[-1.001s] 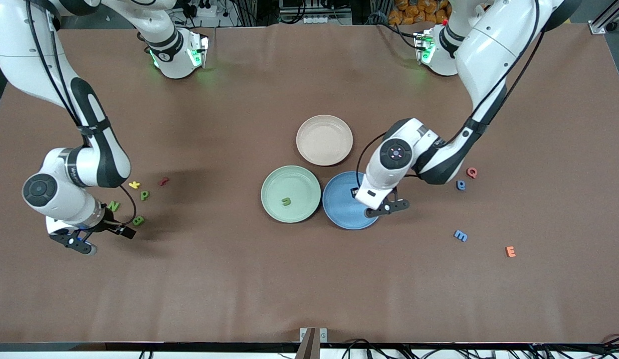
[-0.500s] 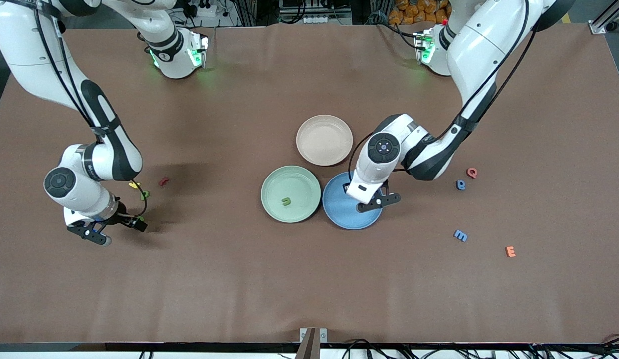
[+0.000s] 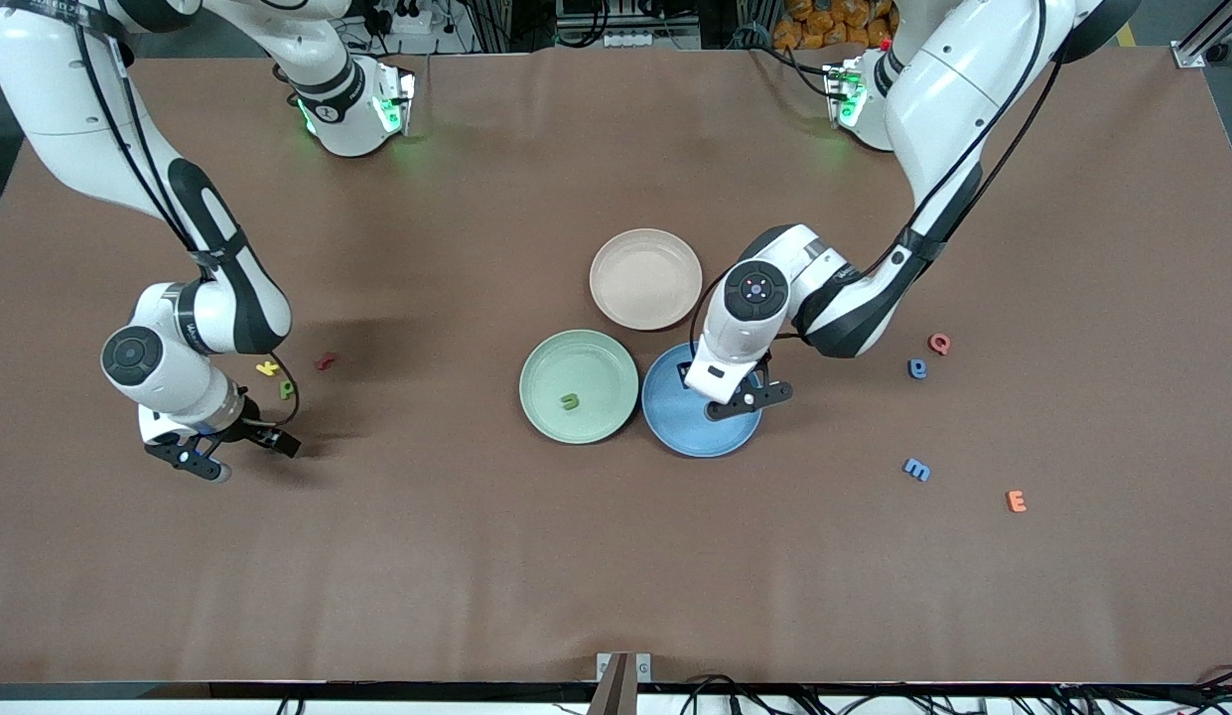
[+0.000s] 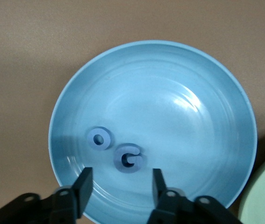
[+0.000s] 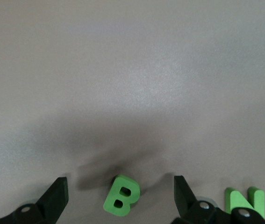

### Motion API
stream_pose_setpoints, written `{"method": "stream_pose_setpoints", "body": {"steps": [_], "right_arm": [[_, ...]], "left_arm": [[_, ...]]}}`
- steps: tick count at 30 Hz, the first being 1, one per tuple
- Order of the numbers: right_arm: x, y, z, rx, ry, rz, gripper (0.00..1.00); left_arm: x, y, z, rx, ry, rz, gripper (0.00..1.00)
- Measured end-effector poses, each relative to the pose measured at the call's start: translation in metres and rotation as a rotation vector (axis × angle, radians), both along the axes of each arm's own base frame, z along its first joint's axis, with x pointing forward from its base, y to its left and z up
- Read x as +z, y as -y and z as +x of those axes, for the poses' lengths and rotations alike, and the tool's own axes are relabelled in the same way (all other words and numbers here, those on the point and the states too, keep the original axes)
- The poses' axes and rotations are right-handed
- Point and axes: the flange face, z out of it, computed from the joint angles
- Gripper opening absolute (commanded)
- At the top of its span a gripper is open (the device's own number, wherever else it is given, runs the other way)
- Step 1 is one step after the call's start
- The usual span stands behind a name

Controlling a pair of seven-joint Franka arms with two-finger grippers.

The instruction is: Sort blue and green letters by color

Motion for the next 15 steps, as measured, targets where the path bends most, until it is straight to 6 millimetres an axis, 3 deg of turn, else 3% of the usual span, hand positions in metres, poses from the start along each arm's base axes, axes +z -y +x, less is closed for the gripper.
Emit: {"method": "stream_pose_setpoints", "body": {"steps": [6, 11, 13, 15], "right_arm": [[-0.002, 0.000, -0.003, 0.000, -0.006, 0.001, 1.00], [-0.003, -0.001, -0.004, 0.001, 0.006, 0.002, 0.48], [-0.004, -0.001, -0.005, 0.001, 0.010, 0.003, 0.33], [-0.002, -0.001, -0.005, 0.002, 0.018, 0.003, 0.24]], "left_arm": [[0.000, -0.005, 0.003, -0.023, 0.003, 0.004, 1.00], [-0.002, -0.017, 0.011, -0.044, 0.004, 0.008, 1.00], [-0.002, -0.026, 0.017, -0.062, 0.004, 0.010, 1.00], [-0.002, -0.035, 0.022, -0.080, 0.003, 0.012, 1.00]]}}
